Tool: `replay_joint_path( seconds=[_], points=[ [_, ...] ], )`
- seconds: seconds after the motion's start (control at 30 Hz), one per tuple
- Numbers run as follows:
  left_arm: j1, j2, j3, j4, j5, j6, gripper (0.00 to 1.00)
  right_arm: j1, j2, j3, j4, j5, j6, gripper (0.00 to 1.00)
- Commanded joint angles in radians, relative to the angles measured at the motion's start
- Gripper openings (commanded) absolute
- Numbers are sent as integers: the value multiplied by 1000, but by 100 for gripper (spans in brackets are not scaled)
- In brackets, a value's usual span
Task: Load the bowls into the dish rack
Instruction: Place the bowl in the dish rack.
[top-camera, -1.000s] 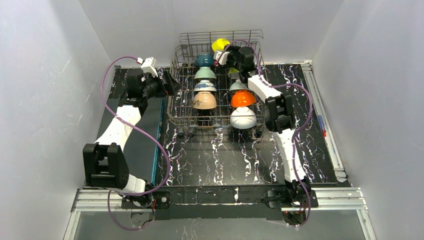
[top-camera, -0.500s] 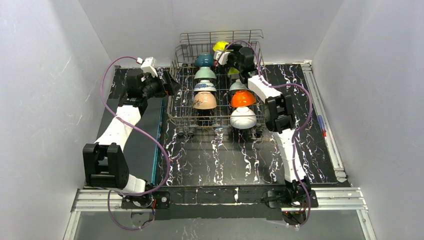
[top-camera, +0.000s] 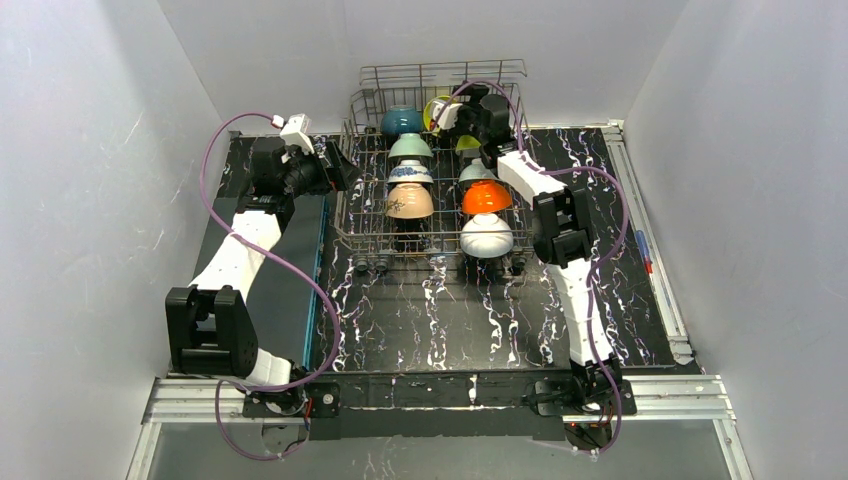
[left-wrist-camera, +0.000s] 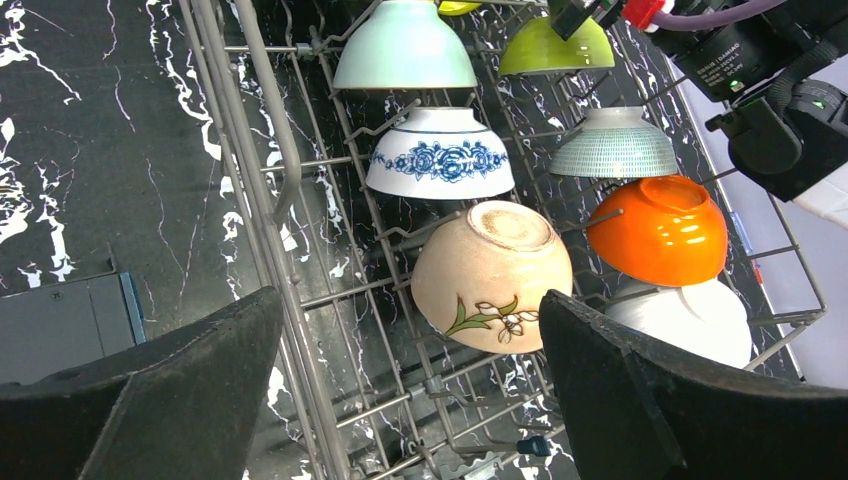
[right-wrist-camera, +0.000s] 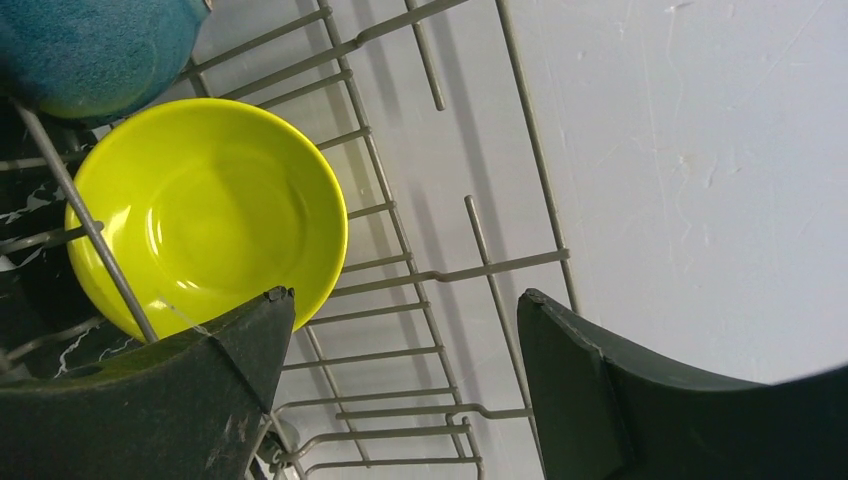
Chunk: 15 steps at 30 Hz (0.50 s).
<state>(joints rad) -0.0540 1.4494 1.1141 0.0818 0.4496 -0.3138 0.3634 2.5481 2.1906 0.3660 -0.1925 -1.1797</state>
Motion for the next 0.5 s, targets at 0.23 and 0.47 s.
replay_joint_path(
  seconds=[0.23,0.47],
  points=[
    [5,-3,32,13,3,5,98,12,-170,-142,151,-2,370,95],
    [5,-3,32,13,5,0,98,14,-195,-102,77,79,705,99]
  ],
)
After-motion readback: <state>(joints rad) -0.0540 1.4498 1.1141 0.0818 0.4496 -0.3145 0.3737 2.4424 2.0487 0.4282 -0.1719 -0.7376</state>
